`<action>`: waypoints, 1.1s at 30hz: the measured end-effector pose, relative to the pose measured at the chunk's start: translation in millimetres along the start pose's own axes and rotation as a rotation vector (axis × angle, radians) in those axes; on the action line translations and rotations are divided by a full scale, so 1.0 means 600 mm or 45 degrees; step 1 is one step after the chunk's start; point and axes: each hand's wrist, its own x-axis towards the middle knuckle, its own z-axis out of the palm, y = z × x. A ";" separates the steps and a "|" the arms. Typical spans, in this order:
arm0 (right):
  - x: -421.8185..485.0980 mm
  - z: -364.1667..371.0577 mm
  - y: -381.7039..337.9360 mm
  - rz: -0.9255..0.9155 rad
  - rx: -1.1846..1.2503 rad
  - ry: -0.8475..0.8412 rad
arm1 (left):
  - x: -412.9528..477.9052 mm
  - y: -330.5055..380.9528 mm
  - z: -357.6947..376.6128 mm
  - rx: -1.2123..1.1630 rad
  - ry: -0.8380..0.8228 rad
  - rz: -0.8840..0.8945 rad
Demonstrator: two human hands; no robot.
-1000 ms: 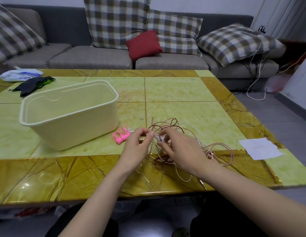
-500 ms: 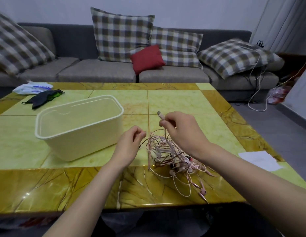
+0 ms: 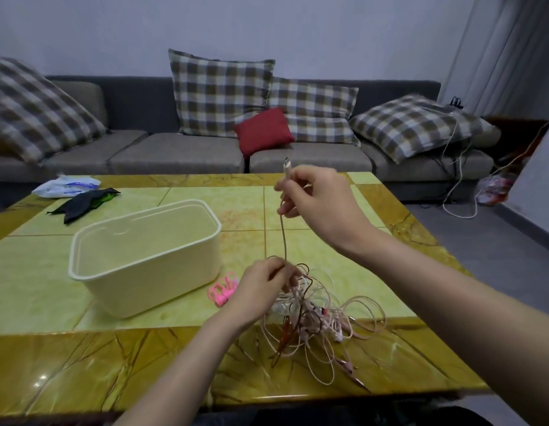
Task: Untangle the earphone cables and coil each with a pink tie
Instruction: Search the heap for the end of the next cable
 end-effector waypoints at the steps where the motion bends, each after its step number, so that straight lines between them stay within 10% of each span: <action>1: 0.008 -0.005 -0.003 -0.009 0.017 0.038 | -0.001 -0.008 0.001 0.054 -0.061 -0.036; 7: 0.045 -0.027 0.031 0.187 0.166 0.216 | -0.007 -0.033 -0.008 0.202 -0.175 -0.174; 13: 0.008 0.000 0.114 0.847 0.049 -0.256 | 0.018 -0.004 -0.025 0.047 0.096 -0.143; 27: -0.044 0.036 0.110 0.308 -0.172 -0.501 | 0.088 0.077 -0.056 -0.295 0.532 0.067; 33: -0.004 0.006 0.081 0.257 -0.098 -0.211 | 0.072 0.065 -0.029 -0.321 0.209 -0.153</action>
